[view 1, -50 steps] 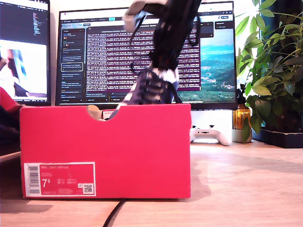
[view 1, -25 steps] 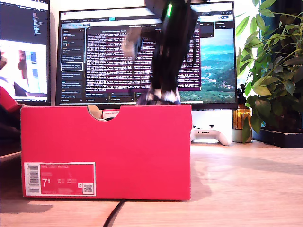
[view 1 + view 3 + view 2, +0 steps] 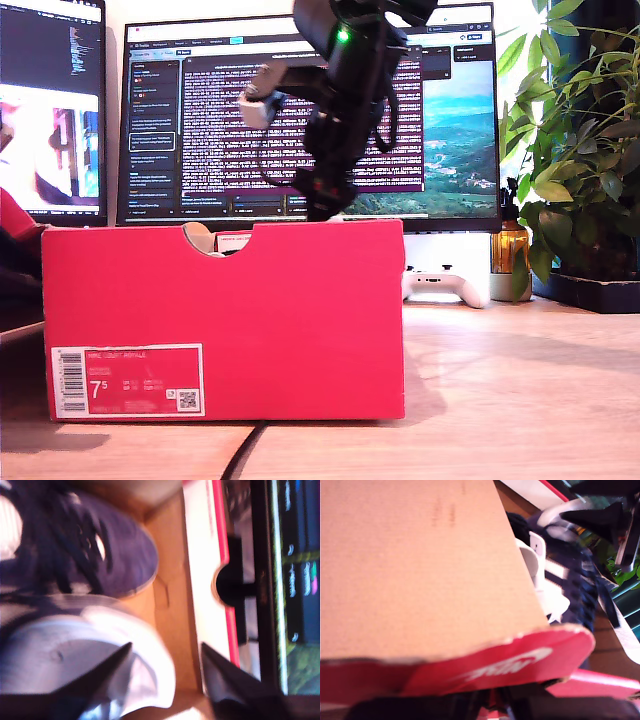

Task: Pack the blue shoes by picking the first shoe and placing it inside the red shoebox, left side, then picking and rotating the second shoe and placing it in the shoebox

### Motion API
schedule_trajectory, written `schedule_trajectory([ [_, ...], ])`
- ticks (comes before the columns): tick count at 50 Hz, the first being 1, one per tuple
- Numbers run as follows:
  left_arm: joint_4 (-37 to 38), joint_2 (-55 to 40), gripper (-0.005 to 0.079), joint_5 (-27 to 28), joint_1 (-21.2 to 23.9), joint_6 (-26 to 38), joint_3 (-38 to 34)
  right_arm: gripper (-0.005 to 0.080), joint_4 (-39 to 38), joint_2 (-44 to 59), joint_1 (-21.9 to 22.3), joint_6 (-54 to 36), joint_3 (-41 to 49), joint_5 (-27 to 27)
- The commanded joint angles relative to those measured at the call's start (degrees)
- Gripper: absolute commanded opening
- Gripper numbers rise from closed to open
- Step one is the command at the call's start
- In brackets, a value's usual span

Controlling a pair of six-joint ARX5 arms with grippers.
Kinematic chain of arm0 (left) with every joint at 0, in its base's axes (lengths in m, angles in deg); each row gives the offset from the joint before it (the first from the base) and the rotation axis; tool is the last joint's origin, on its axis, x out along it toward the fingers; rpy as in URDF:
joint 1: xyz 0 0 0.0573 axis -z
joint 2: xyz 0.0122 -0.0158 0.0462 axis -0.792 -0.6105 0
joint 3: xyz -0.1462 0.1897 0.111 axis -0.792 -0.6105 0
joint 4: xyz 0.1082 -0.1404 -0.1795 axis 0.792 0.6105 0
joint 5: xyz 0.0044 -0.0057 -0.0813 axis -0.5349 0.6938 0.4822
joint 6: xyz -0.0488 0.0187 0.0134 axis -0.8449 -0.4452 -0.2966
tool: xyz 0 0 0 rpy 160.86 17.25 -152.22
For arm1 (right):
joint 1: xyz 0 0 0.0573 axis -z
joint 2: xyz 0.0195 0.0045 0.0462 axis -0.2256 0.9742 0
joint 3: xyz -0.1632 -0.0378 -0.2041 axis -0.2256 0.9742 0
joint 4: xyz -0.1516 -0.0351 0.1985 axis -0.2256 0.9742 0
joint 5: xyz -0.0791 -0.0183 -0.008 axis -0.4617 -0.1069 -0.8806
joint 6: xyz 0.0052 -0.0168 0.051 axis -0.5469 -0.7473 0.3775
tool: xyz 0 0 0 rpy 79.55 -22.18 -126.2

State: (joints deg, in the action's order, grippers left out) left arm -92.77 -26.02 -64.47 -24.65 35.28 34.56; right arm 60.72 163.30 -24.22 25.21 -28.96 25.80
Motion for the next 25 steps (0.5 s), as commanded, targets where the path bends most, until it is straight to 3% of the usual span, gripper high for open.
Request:
schedule_trajectory([
  [1,-1.0,-0.1,-0.0020,0.3,0.2,0.0,-0.9,0.0434,-0.3,0.7,-0.7,0.3,-0.6,-1.5],
  [9,-1.0,-0.1,-0.0020,0.5,0.2,0.0,-0.9,0.0419,0.5,0.5,-2.0,0.5,-1.9,-9.4],
  [12,-1.0,-0.1,-0.0020,1.2,0.2,0.0,-0.9,0.0363,1.6,0.5,-2.7,1.4,-3.1,-12.2],
  [15,-1.2,-0.1,-0.0020,1.5,0.2,0.0,-0.9,0.0223,3.1,0.5,-3.3,3.0,-4.5,-13.2],
  [18,-1.2,-0.1,-0.0020,1.6,0.2,0.1,-0.9,-0.0005,5.2,0.4,-3.8,3.8,-6.2,-13.2],
  [19,-1.1,-0.1,-0.0020,1.6,0.2,0.1,-0.9,-0.0028,6.0,0.3,-3.9,4.8,-6.7,-13.2],
  [20,-1.1,-0.1,-0.0020,1.7,0.2,0.1,-0.9,0.0007,6.6,0.3,-4.0,5.7,-7.3,-13.2],
  [25,-0.8,0.0,-0.0020,3.1,0.2,0.1,-0.9,-0.0001,8.7,-0.1,-4.6,10.3,-9.7,-13.2],
])
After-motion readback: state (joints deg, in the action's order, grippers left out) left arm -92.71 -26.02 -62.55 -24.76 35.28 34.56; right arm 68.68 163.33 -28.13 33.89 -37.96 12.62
